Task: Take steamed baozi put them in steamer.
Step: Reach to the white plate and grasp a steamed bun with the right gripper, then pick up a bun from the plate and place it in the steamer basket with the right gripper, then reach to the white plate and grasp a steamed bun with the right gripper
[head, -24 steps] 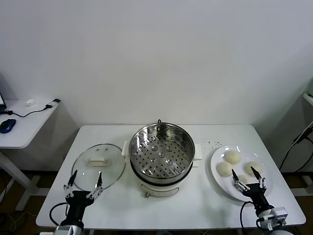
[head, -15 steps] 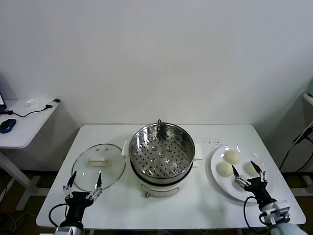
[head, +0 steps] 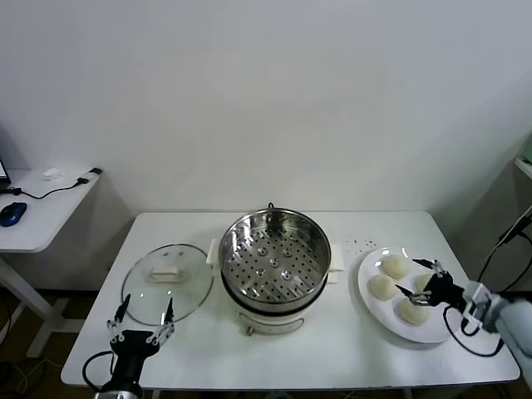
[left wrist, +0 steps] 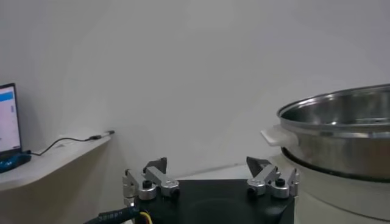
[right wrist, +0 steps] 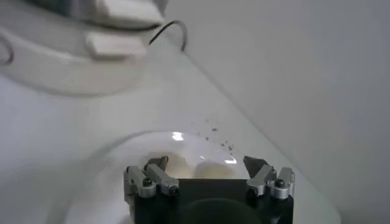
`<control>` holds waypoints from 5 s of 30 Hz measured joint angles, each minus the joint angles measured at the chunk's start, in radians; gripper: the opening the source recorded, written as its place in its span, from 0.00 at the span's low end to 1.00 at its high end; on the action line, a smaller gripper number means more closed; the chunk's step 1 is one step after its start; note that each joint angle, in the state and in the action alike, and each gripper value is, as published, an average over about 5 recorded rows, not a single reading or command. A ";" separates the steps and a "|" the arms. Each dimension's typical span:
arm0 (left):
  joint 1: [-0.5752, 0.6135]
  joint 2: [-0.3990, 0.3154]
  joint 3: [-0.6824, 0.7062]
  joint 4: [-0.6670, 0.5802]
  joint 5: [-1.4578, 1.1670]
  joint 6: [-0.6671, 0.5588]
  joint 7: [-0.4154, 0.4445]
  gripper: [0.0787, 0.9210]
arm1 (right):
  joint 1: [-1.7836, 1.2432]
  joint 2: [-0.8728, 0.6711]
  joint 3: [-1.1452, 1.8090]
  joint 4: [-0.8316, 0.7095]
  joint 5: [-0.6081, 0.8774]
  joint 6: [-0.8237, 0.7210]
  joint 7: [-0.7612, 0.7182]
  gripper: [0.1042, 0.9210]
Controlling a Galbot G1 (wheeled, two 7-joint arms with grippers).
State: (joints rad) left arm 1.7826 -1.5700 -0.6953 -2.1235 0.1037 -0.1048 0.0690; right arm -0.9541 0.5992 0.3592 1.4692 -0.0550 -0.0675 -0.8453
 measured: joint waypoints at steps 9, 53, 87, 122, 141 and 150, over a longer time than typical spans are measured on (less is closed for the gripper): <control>0.001 -0.001 -0.003 0.000 -0.010 0.001 -0.005 0.88 | 0.467 -0.081 -0.476 -0.192 -0.120 0.050 -0.177 0.88; -0.012 -0.010 -0.028 0.066 -0.031 0.006 -0.013 0.88 | 0.987 0.315 -1.140 -0.763 -0.233 0.135 -0.315 0.70; 0.034 -0.011 -0.020 0.053 -0.040 -0.003 -0.017 0.88 | 1.501 0.412 -1.478 -0.476 -0.085 0.464 -0.371 0.58; 0.065 -0.016 -0.020 0.035 -0.069 0.023 -0.018 0.88 | 1.333 0.746 -1.491 -0.436 -0.377 0.771 -0.302 0.58; 0.070 -0.015 -0.022 0.042 -0.076 0.022 -0.024 0.88 | 1.397 0.702 -1.487 -0.392 -0.277 0.722 -0.327 0.88; 0.083 -0.011 -0.019 0.025 -0.075 0.021 -0.023 0.88 | 1.596 0.559 -1.649 -0.327 0.010 0.545 -0.272 0.88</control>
State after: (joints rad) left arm 1.8653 -1.5813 -0.7140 -2.0982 0.0291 -0.0833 0.0457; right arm 0.6416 1.1578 -1.2900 1.1424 -0.0450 0.4772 -1.1173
